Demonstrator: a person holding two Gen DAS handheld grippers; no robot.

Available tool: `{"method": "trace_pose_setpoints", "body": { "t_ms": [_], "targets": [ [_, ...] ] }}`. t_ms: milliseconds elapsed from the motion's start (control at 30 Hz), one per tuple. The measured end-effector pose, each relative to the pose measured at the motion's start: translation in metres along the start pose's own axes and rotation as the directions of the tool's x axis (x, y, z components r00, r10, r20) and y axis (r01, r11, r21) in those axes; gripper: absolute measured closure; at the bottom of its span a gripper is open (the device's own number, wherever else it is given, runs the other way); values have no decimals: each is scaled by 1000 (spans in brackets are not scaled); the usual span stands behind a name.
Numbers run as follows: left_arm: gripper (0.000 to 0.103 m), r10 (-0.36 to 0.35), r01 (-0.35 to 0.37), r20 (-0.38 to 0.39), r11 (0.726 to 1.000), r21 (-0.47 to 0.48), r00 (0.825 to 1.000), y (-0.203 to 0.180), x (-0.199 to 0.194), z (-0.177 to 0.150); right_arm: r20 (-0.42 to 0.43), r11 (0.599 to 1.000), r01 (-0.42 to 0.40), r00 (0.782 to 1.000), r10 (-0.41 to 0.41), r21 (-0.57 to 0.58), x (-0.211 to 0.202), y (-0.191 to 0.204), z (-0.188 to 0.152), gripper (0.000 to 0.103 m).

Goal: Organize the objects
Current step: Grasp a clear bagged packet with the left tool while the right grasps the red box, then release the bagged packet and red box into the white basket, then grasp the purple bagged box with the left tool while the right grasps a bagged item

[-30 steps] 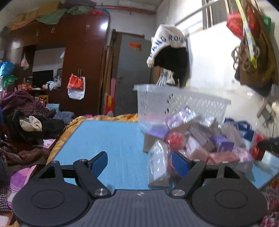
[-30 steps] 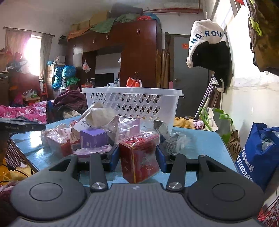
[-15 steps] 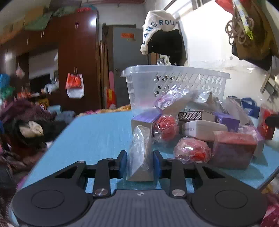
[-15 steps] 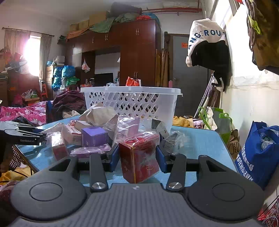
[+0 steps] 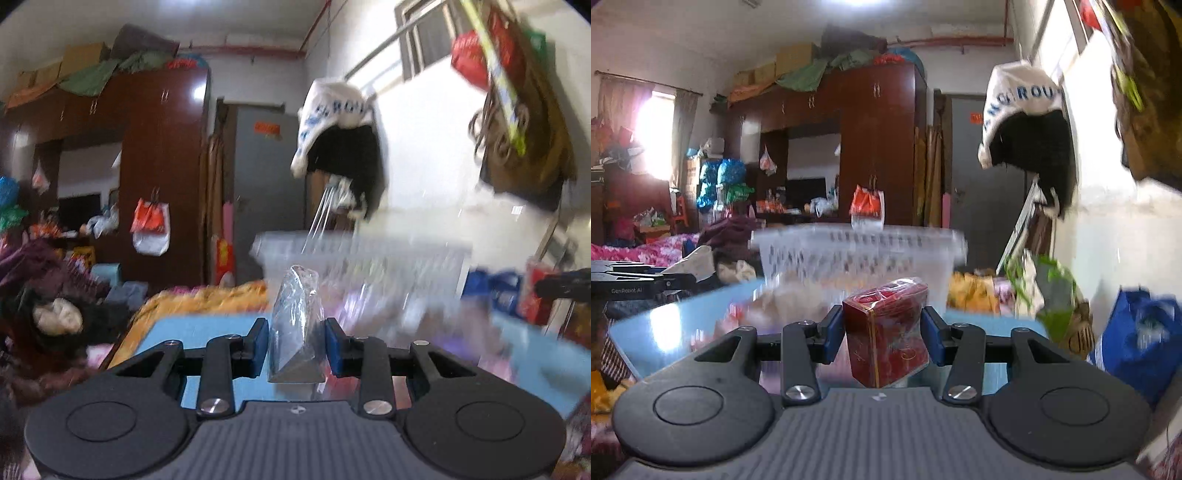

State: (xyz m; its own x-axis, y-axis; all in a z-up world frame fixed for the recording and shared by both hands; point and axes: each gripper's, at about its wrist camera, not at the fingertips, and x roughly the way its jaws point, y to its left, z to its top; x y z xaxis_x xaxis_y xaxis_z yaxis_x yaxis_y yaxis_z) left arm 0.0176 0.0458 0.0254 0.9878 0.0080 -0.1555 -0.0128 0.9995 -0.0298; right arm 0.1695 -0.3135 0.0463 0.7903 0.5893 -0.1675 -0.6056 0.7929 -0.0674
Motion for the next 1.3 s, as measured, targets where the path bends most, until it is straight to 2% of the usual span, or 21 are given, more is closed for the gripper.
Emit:
{"method": "trace_pose_setpoints", "body": {
  "t_ms": [100,167,267,467,600,633,667,700,733,767,833,867,967,1067,1167,1233,1300],
  "targets": [
    [67,-47,48,17,999,-6,999,-7,20,44,30,999,27,999,-25,-46,25,4,42,55],
    [66,-55,55,18,998,-2,998,-14,42,73,22,999,16,1000,-15,-47,48,4,67,55],
    [67,-91,89,-54,995,-37,994,-21,87,99,-21,998,42,999,-43,-57,85,2,86,55],
    [67,-83,71,-202,995,-65,976,-31,150,95,-139,1000,25,990,-24,6,137,-10,80,55],
    [66,-90,82,-237,996,-47,967,-35,167,89,-160,1000,17,987,-18,-5,145,-10,73,54],
    [65,-98,92,-246,995,-34,964,-35,169,88,-158,1000,8,987,-10,-10,145,-9,72,52],
    [57,-98,96,-248,995,-20,964,-35,171,87,-151,1000,10,989,-11,-12,140,-8,70,40],
    [51,-87,88,-243,996,-7,966,-36,171,86,-132,1000,17,991,-18,-13,132,-7,70,18],
    [41,-74,77,-230,997,4,970,-36,168,86,-106,1000,16,994,-17,-13,121,-7,67,8],
    [40,-71,74,-204,997,7,976,-35,158,84,-79,1000,5,997,-7,-19,105,-6,62,0],
    [36,-100,99,-146,995,-13,984,-29,131,79,-47,999,6,999,-7,-33,79,-5,52,0],
    [27,-120,118,-122,993,-27,985,-26,114,74,-27,999,14,1000,-15,-30,64,-5,44,0],
    [11,-150,146,-68,987,-61,986,-18,73,55,-5,1000,5,1000,-5,17,28,-7,9,0],
    [11,-174,166,-91,982,-84,981,-17,60,33,-23,999,17,1000,-17,39,21,-9,-16,0],
    [11,-218,202,-150,972,-120,964,-17,73,19,-75,993,60,996,-53,102,38,-21,-19,0],
    [11,-219,200,-173,972,-120,960,-19,83,13,-109,987,19,994,-2,161,51,-29,-16,8],
    [11,-201,181,-181,976,-121,963,-19,88,7,-141,982,30,990,-3,188,63,-34,-17,16]
  ]
}}
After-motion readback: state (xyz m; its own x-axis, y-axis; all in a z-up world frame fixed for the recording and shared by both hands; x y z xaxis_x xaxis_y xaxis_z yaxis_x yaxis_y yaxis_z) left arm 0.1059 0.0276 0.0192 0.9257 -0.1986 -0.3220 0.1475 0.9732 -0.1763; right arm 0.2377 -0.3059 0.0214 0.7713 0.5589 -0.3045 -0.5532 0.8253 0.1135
